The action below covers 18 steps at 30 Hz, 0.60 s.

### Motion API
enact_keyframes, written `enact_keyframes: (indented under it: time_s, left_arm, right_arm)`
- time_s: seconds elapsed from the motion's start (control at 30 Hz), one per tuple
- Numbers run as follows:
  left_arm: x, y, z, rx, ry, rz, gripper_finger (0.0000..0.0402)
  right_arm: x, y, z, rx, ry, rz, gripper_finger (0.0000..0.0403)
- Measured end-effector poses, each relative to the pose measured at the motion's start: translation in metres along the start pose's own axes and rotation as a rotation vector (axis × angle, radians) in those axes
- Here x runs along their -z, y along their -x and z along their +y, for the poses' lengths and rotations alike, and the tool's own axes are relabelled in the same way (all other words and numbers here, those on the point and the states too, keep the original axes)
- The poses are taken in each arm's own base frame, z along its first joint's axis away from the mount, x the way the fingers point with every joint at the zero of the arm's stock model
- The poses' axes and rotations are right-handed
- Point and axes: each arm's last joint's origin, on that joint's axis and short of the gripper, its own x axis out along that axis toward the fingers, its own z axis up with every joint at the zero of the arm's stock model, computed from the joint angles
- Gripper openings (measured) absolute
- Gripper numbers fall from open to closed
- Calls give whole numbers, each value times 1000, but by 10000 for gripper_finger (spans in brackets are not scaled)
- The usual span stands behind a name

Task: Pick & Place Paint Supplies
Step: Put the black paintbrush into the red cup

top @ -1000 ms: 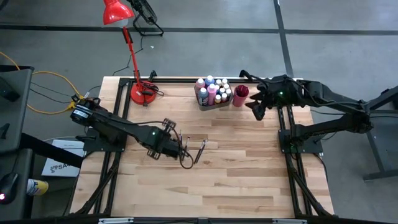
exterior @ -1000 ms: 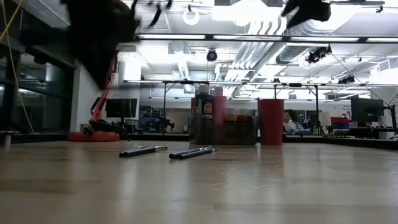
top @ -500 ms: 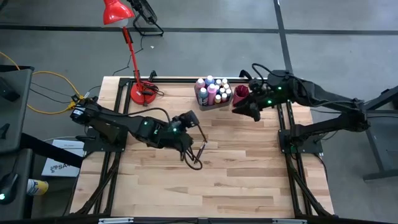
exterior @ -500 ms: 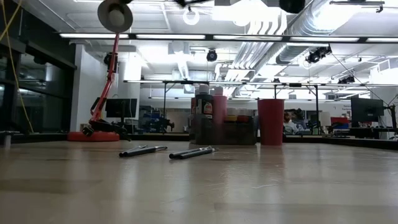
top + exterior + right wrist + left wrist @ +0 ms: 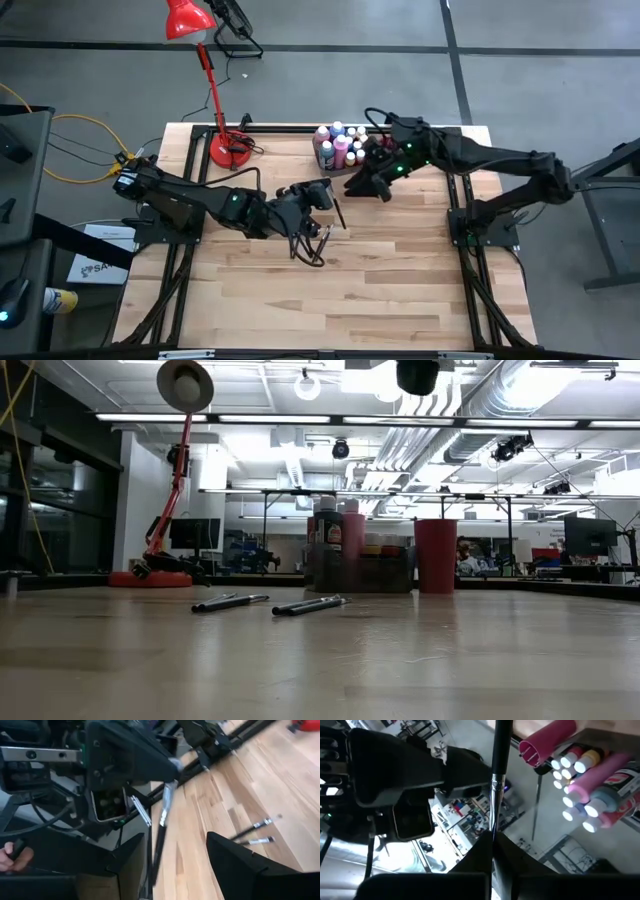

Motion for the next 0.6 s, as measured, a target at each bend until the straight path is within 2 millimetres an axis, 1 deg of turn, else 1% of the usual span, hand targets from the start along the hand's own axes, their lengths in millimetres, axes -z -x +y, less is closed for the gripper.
enact_keyframes:
  time_s: [0.13, 0.3, 0.43, 0.53, 0.6]
  left_arm:
    - [0, 0, 0, -3, -14, -3, 0]
    - [0, 0, 0, -3, -13, -3, 0]
    - [0, 0, 0, -4, -10, -9, 0]
    - [0, 0, 0, -4, -10, -9, 0]
    - [0, 0, 0, -4, -6, -10, 0]
  right_arm:
    - [-4, -15, -1, -35, 28, -26, 206]
    - [-5, -36, -3, -84, 54, -22, 206]
    - [-7, -46, -3, -120, 79, -50, 203]
    - [-9, -48, -5, -117, 82, -60, 181]
    - [-9, -48, -6, -109, 84, -66, 154]
